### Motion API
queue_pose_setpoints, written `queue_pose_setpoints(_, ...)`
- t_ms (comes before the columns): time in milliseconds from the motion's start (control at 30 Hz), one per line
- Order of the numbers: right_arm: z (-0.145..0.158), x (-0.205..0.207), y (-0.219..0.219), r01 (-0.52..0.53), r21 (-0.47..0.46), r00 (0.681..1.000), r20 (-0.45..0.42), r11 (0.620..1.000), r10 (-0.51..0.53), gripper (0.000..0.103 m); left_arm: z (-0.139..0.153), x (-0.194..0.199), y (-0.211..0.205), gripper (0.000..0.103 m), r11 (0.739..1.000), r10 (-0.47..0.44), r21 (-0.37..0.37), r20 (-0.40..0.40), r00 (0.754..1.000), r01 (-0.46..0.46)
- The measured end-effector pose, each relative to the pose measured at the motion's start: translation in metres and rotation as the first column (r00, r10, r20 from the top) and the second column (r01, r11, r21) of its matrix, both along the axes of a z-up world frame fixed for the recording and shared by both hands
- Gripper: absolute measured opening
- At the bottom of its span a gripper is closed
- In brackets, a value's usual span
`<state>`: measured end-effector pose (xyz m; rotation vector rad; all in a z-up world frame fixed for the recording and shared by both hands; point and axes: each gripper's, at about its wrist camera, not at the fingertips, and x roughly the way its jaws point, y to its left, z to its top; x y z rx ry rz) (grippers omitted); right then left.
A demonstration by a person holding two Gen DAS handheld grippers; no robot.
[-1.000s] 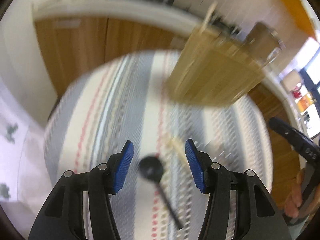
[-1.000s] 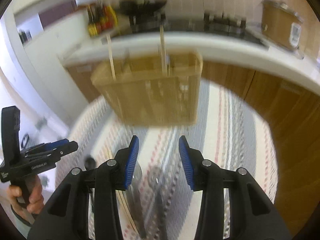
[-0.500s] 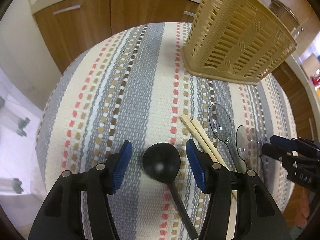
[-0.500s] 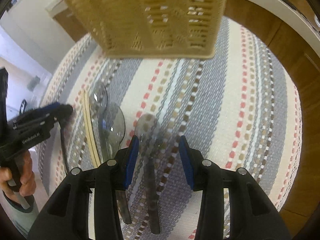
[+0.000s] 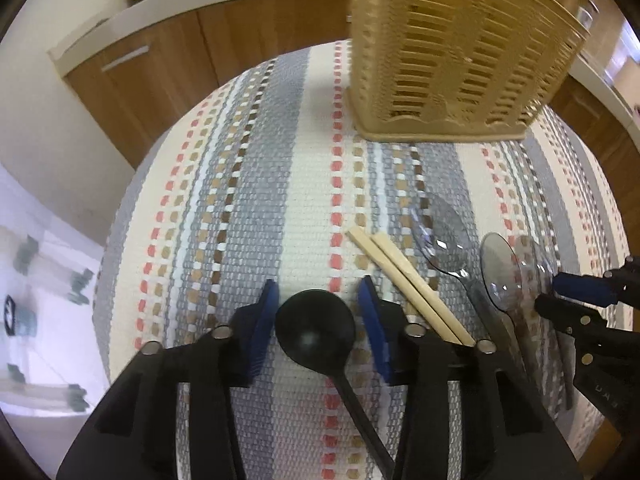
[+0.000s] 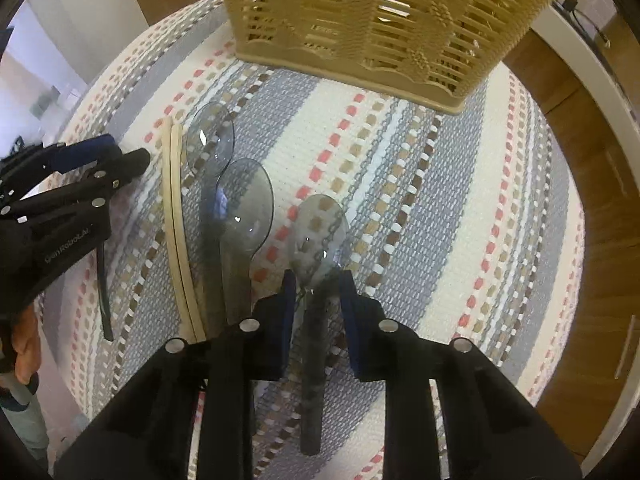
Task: Organize utensils
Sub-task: 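Grasp the black ladle with the left tool while the right tool grasps a clear spoon, then lower the ladle and spoon into the tan holder and open both tools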
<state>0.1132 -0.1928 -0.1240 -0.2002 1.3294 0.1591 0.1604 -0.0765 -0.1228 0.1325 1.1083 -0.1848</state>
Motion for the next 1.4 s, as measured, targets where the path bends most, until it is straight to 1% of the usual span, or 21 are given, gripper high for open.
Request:
queue_pose_setpoints(67, 0.001, -0.002, 0.005, 0.000, -0.002, 1.000, 0.001, 1.000, 0.000, 0.010, 0.001, -0.001, -0.004, 0.034, 1.000, -0.007, 0.012, 0.005, 1.000, 0.007)
queue_pose_setpoints(167, 0.003, -0.003, 0.002, 0.007, 0.029, 1.000, 0.004, 1.000, -0.007, 0.010, 0.002, -0.001, -0.002, 0.034, 1.000, -0.018, -0.006, 0.003, 1.000, 0.018)
queue_pose_setpoints(200, 0.004, -0.004, -0.001, 0.011, 0.039, 1.000, 0.007, 0.999, -0.011, 0.010, 0.003, -0.002, 0.000, 0.033, 0.999, -0.025, -0.023, 0.001, 1.000, 0.025)
queue_pose_setpoints(300, 0.006, -0.009, -0.009, 0.029, 0.067, 0.999, 0.028, 0.997, -0.031, 0.010, 0.006, -0.002, 0.006, 0.033, 0.990, -0.056, -0.129, -0.011, 0.998, 0.054)
queue_pose_setpoints(333, 0.008, -0.010, -0.011, 0.035, 0.078, 0.999, 0.032, 0.996, -0.037, 0.010, 0.008, -0.002, 0.008, 0.033, 0.987, -0.059, -0.149, -0.009, 0.998, 0.057)
queue_pose_setpoints(500, 0.021, -0.015, -0.028, 0.061, 0.129, 0.995, 0.065, 0.990, -0.070, 0.010, 0.019, -0.006, 0.011, 0.033, 0.983, -0.063, -0.173, 0.029, 0.998, 0.067)
queue_pose_setpoints(567, 0.028, -0.018, -0.032, 0.059, 0.165, 0.993, 0.088, 0.984, -0.074, 0.010, 0.023, -0.007, 0.009, 0.033, 0.981, -0.064, -0.181, 0.049, 0.997, 0.071)
queue_pose_setpoints(633, 0.033, -0.020, -0.041, 0.057, 0.190, 0.991, 0.112, 0.980, -0.079, 0.010, 0.032, -0.010, 0.010, 0.033, 0.978, -0.070, -0.192, 0.077, 0.995, 0.084)
queue_pose_setpoints(733, 0.048, -0.028, -0.052, 0.050, 0.252, 0.982, 0.161, 0.966, -0.093, 0.010, 0.047, -0.015, 0.013, 0.033, 0.971, -0.082, -0.212, 0.132, 0.988, 0.109)
queue_pose_setpoints(833, 0.068, -0.042, -0.062, 0.034, 0.311, 0.963, 0.243, 0.950, -0.114, 0.010, 0.071, -0.028, 0.015, 0.033, 0.963, -0.094, -0.224, 0.233, 0.968, 0.147)
queue_pose_setpoints(867, 0.075, -0.045, -0.064, 0.028, 0.332, 0.955, 0.268, 0.943, -0.123, 0.010, 0.076, -0.031, 0.014, 0.033, 0.962, -0.094, -0.227, 0.254, 0.963, 0.154)
queue_pose_setpoints(900, 0.075, -0.047, -0.065, 0.023, 0.346, 0.950, 0.285, 0.938, -0.128, 0.010, 0.083, -0.034, 0.014, 0.033, 0.961, -0.092, -0.227, 0.278, 0.956, 0.159)
queue_pose_setpoints(967, 0.087, -0.049, -0.065, 0.007, 0.380, 0.934, 0.329, 0.925, -0.142, 0.010, 0.097, -0.037, 0.011, 0.033, 0.959, -0.092, -0.224, 0.330, 0.939, 0.173)
queue_pose_setpoints(1033, 0.095, -0.041, -0.062, -0.006, 0.389, 0.917, 0.369, 0.921, -0.150, 0.010, 0.112, -0.038, 0.011, 0.033, 0.957, -0.089, -0.225, 0.377, 0.922, 0.184)
queue_pose_setpoints(1167, 0.125, -0.040, -0.064, -0.034, 0.415, 0.874, 0.454, 0.909, -0.175, 0.010, 0.146, -0.038, 0.012, 0.033, 0.953, -0.065, -0.231, 0.468, 0.881, 0.194)
queue_pose_setpoints(1267, 0.149, -0.037, -0.068, -0.059, 0.437, 0.831, 0.520, 0.898, -0.198, 0.010, 0.173, -0.033, 0.009, 0.033, 0.954, -0.036, -0.235, 0.531, 0.847, 0.188)
queue_pose_setpoints(1300, 0.161, -0.034, -0.069, -0.073, 0.444, 0.806, 0.553, 0.893, -0.210, 0.010, 0.183, -0.030, 0.008, 0.033, 0.955, -0.025, -0.233, 0.557, 0.830, 0.185)
queue_pose_setpoints(1333, 0.166, -0.031, -0.070, -0.083, 0.449, 0.789, 0.575, 0.890, -0.217, 0.010, 0.190, -0.028, 0.007, 0.033, 0.956, -0.018, -0.230, 0.576, 0.817, 0.183)
queue_pose_setpoints(1367, 0.173, -0.030, -0.072, -0.091, 0.454, 0.774, 0.592, 0.887, -0.224, 0.010, 0.200, -0.025, 0.004, 0.033, 0.958, -0.008, -0.223, 0.604, 0.797, 0.178)
queue_pose_setpoints(1400, 0.183, -0.025, -0.073, -0.103, 0.464, 0.750, 0.617, 0.880, -0.238, 0.010, 0.209, -0.022, 0.001, 0.033, 0.961, 0.000, -0.213, 0.631, 0.776, 0.174)
